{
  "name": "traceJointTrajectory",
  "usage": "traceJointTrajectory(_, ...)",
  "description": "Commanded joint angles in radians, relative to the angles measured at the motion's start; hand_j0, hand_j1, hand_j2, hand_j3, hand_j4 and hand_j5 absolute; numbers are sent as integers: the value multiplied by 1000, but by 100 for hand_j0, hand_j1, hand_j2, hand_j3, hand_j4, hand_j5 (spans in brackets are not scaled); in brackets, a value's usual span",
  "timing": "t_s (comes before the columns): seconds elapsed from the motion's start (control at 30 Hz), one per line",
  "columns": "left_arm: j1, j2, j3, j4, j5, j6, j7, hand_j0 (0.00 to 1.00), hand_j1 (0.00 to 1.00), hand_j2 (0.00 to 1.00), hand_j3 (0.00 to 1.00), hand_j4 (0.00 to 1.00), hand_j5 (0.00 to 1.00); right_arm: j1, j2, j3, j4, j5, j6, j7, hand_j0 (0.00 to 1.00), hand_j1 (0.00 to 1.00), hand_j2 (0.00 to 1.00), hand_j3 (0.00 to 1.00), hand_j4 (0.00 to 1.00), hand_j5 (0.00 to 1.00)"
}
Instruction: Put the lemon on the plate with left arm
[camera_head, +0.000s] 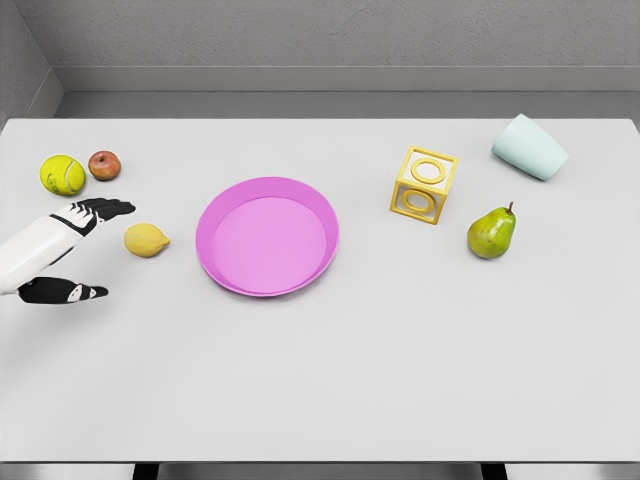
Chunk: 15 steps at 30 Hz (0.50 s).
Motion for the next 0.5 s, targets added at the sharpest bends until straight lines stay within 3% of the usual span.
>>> traceJointTrajectory(0.0, 0, 2, 0, 0, 7, 1, 0, 100, 100, 100, 100, 100, 100, 0, 0, -8, -1, -1, -1, -4, 100, 100, 100, 100, 100, 100)
traceJointTrajectory(0.07, -2, 3, 0, 3, 6, 1, 0, 100, 100, 100, 100, 100, 100, 0, 0, -1, 6, -1, 1, -1, 100, 100, 100, 100, 100, 100)
traceJointTrajectory(0.13, 0, -6, 37, 9, 10, 1, -86, 100, 100, 100, 100, 100, 100, 0, 0, 1, 0, -1, 1, -1, 100, 100, 100, 100, 100, 100)
traceJointTrajectory(0.3, -6, -3, 66, 24, 4, 1, -101, 100, 100, 100, 100, 100, 100, 0, 0, 1, 2, -1, 1, -1, 100, 100, 100, 100, 100, 100)
traceJointTrajectory(0.37, -46, 3, 48, 114, 6, 1, -101, 100, 100, 100, 100, 100, 100, 0, 0, 1, 2, -1, 1, -1, 100, 100, 100, 100, 100, 100)
traceJointTrajectory(0.4, -89, 8, 46, 194, 6, 1, -99, 100, 100, 100, 100, 100, 100, 0, 0, 1, 2, -1, 1, -1, 100, 100, 100, 100, 100, 100)
traceJointTrajectory(0.47, -152, 26, 1, 269, 4, 1, -102, 100, 100, 100, 100, 100, 100, 0, 0, 1, 2, -1, 1, -1, 100, 100, 100, 100, 100, 100)
